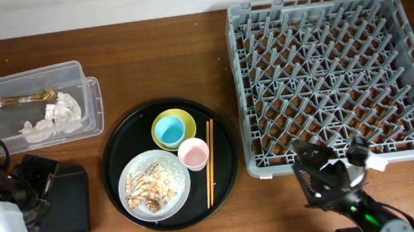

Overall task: Sort waste into correct bins and load items into the dishwasher rack
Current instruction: 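Retract the left arm and reach the right gripper to the pink cup, then carry the pink cup with the right gripper and place it in the rack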

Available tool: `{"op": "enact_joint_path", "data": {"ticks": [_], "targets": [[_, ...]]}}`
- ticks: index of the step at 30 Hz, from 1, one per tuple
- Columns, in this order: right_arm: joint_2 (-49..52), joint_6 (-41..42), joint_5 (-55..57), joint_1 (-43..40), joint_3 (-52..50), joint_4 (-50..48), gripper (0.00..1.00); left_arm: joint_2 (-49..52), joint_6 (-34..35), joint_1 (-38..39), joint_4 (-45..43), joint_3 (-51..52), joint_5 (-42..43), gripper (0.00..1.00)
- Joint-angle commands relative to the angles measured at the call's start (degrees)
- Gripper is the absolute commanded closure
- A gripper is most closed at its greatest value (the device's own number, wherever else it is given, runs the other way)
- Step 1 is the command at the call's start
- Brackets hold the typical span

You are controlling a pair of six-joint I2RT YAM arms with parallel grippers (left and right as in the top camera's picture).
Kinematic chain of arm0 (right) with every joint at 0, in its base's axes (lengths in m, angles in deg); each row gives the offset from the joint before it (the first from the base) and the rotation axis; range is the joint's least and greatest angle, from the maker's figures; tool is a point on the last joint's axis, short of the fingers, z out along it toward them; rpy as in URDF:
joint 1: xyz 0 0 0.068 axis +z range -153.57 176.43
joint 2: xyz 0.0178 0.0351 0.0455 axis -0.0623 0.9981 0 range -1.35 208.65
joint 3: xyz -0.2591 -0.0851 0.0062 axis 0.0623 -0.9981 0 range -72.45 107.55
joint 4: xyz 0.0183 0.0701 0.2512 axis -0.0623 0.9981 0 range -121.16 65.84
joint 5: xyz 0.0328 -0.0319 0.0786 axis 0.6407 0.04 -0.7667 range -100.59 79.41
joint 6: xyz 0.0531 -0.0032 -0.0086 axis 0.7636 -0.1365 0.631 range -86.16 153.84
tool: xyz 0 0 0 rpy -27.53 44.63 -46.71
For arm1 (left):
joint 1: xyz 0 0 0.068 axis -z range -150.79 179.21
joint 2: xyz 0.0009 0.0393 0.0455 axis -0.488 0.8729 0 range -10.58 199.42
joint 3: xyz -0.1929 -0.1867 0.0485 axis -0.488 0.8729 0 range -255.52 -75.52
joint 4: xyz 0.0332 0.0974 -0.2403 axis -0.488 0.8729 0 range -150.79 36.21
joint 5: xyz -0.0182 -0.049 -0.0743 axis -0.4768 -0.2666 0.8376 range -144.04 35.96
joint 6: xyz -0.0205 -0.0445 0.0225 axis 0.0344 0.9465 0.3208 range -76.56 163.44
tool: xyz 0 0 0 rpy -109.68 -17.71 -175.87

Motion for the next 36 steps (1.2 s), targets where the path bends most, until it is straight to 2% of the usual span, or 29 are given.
{"op": "enact_joint_path", "data": {"ticks": [1,2,3,4,5,7,8,9,10,11,13,14,15,17,18,19,21,24,28,31,35,36], "targets": [[-0.28,6.62,10.75,-0.22,8.81,1.38,0.02,-0.44,0.33,-0.22,-0.09,-0.07,0.2,0.01],[0.76,1.81,11.85,-0.22,14.97,6.54,0.02,-0.44,0.33,-0.22,-0.11,-0.07,0.2,0.01],[3.43,-5.9,12.04,-0.22,23.82,16.39,0.02,-0.44,0.33,-0.22,-0.11,-0.07,0.17,0.01],[10.78,-21.2,12.04,-0.22,39.76,37.22,0.02,-0.44,0.33,-0.22,-0.11,-0.07,0.2,0.01],[17.11,-30.47,12.04,-0.22,49.64,49.88,0.02,-0.44,0.33,-0.22,-0.09,-0.07,0.2,0.01],[33.7,-42.34,7.67,-0.13,69.24,72.04,0.02,-0.44,0.33,-0.22,-0.09,-0.07,0.2,0.01],[47.15,-51.56,4.11,0.76,83.6,87.38,0.02,-0.44,0.33,-0.22,-0.11,-0.07,0.17,0.01],[53.46,-56.0,6.01,3.1,90.16,94.6,0.02,-0.44,0.33,-0.22,-0.11,-0.07,0.2,0.01],[60.22,-57.48,13.94,9.16,96.3,101.72,0.02,-0.44,0.33,-0.22,-0.11,-0.07,0.2,0.01],[65.46,-57.33,22.6,19.3,98.29,104.48,0.02,-0.44,0.33,-0.22,-0.11,-0.07,0.2,0.01],[72.67,-52.46,35.56,35.54,98.29,104.43,0.02,-0.44,0.33,-0.22,-0.11,-0.07,0.2,0.01],[79.65,-51.36,44.83,46.34,98.29,104.24,0.02,-0.44,0.33,-0.22,-0.11,-0.07,0.2,0.01],[84.74,-51.41,47.04,51.21,98.29,103.16,0.02,-0.44,0.33,-0.22,-0.11,-0.07,0.2,0.01],[92.65,-51.36,44.48,55.08,98.29,102.4,0.02,-0.44,0.33,-0.22,-0.11,-0.07,0.2,0.01],[97.22,-51.36,43.58,56.19,98.29,99.84,0.02,-0.44,0.33,-0.22,-0.11,-0.07,0.2,0.01],[102.82,-51.32,43.08,56.63,98.29,96.32,0.22,-0.44,0.33,-0.22,-0.11,-0.07,0.17,0.01],[108.08,-49.86,43.1,56.48,98.29,92.41,0.33,-0.44,0.33,-0.22,-0.11,-0.07,0.2,0.01],[112.67,-49.88,43.78,56.48,98.25,89.35,0.44,-0.44,0.33,-0.22,-0.11,-0.07,0.2,0.01],[118.2,-49.88,46.18,56.48,97.88,88.26,0.48,-0.44,0.33,-0.22,-0.09,-0.07,0.17,0.01],[118.55,-49.88,48.33,56.48,96.21,87.89,0.61,-0.44,0.33,-0.22,-0.11,-0.07,0.17,0.01],[117.9,-49.59,47.21,56.48,96.91,90.09,0.95,-0.44,0.33,-0.22,-0.11,-0.07,0.2,0.01],[117.26,-49.4,47.21,56.35,98.92,92.28,0.96,-0.44,0.33,-0.22,-0.13,-0.07,0.2,0.01]]}}
